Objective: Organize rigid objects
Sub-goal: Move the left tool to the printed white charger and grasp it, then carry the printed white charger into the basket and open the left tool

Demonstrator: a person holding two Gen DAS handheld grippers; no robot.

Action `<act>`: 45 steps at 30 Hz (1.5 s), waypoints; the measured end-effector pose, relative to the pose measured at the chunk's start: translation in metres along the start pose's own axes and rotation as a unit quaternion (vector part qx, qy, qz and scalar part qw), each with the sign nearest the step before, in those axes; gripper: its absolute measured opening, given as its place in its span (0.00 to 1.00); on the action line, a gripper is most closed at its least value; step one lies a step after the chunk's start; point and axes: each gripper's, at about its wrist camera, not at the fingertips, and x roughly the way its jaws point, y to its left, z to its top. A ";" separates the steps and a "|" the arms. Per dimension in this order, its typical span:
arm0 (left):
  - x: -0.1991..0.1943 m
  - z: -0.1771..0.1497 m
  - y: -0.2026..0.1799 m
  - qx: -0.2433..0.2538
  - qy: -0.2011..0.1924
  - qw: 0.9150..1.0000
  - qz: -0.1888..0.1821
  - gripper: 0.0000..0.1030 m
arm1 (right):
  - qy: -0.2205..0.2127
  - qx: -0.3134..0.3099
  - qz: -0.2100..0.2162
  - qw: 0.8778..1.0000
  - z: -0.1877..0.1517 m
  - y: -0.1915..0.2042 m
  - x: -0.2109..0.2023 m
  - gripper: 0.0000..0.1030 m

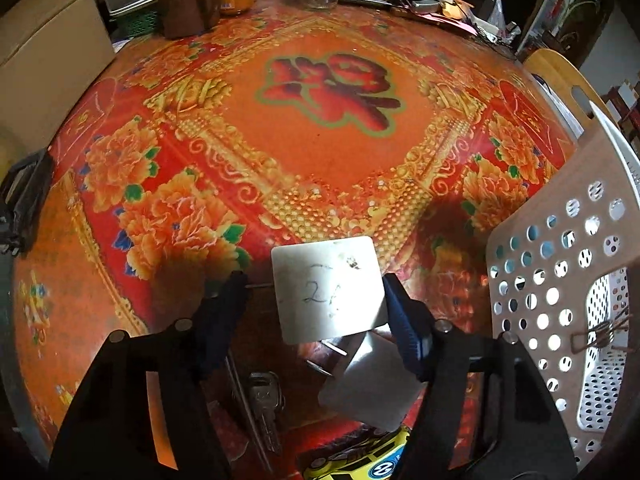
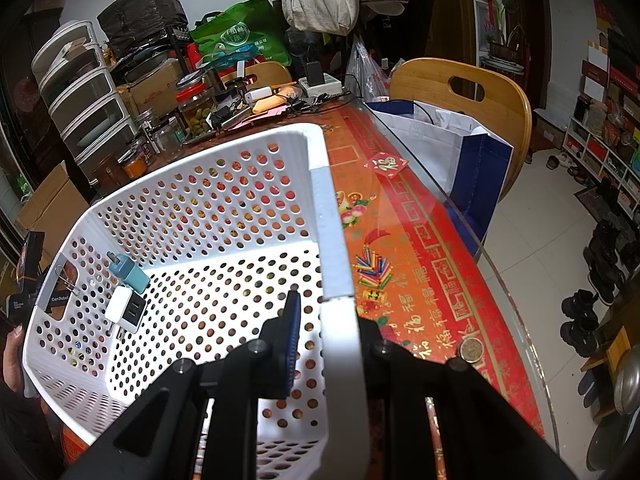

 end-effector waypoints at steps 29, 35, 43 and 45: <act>-0.185 -0.021 -0.040 0.058 -0.196 0.977 0.061 0.63 | 0.001 -0.002 -0.001 1.000 0.001 0.000 0.000 0.18; -0.216 -0.023 -0.105 0.127 -0.190 0.973 0.030 0.64 | 0.001 -0.003 -0.001 1.000 0.001 0.001 0.000 0.18; -0.179 -0.031 -0.204 0.248 -0.116 0.960 0.058 0.64 | 0.002 -0.003 -0.001 1.000 0.002 0.002 0.000 0.18; -0.159 -0.034 -0.221 0.272 -0.091 0.955 0.076 0.64 | 0.002 -0.004 0.000 1.000 0.003 0.003 0.000 0.18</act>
